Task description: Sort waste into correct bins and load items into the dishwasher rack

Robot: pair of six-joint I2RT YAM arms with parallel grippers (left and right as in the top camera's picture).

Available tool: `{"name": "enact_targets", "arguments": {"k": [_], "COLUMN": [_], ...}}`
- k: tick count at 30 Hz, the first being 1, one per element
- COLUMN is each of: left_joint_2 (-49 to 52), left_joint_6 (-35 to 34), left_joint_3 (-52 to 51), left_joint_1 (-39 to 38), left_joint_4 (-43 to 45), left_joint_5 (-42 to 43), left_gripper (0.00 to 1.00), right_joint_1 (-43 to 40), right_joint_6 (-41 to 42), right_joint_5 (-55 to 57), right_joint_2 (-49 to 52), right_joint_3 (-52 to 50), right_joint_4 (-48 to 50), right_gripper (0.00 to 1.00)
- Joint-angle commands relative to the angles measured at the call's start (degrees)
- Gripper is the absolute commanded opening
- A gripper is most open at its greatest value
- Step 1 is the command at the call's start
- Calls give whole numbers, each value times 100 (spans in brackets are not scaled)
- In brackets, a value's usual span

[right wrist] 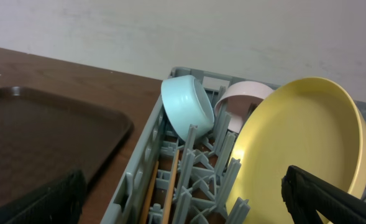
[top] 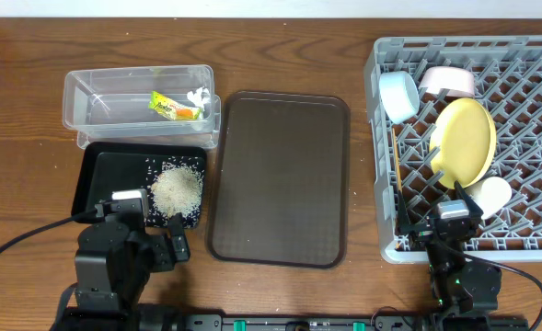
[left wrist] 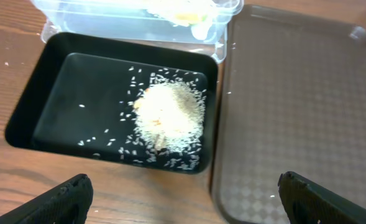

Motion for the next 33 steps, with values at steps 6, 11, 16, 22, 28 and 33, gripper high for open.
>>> {"name": "enact_targets", "arguments": {"k": [6, 11, 16, 22, 28, 33], "left_joint_2": [-1084, -1779, -2341, -2662, -2664, -2664], "left_joint_6": [356, 229, 109, 114, 459, 1191], "left_joint_3": [-1069, -2039, -2999, -3963, -4446, -4446], "left_joint_1": [256, 293, 293, 293, 293, 293], "left_joint_4": [678, 1665, 2894, 4625, 5866, 5700], "left_joint_5": [-160, -111, -111, -111, -63, 308], "left_gripper": [98, 98, 98, 98, 98, 98], "right_joint_1": [46, 46, 46, 46, 46, 46], "right_joint_6": [-57, -57, -57, -57, -57, -57], "right_joint_5": [55, 55, 55, 55, 55, 55], "right_joint_2": [-13, -13, -13, -13, -13, -11], "right_joint_3": [-9, -9, -9, -9, -9, -9], "right_joint_4": [-28, -26, -28, -26, -26, -28], "right_gripper": [99, 99, 99, 99, 99, 99]}}
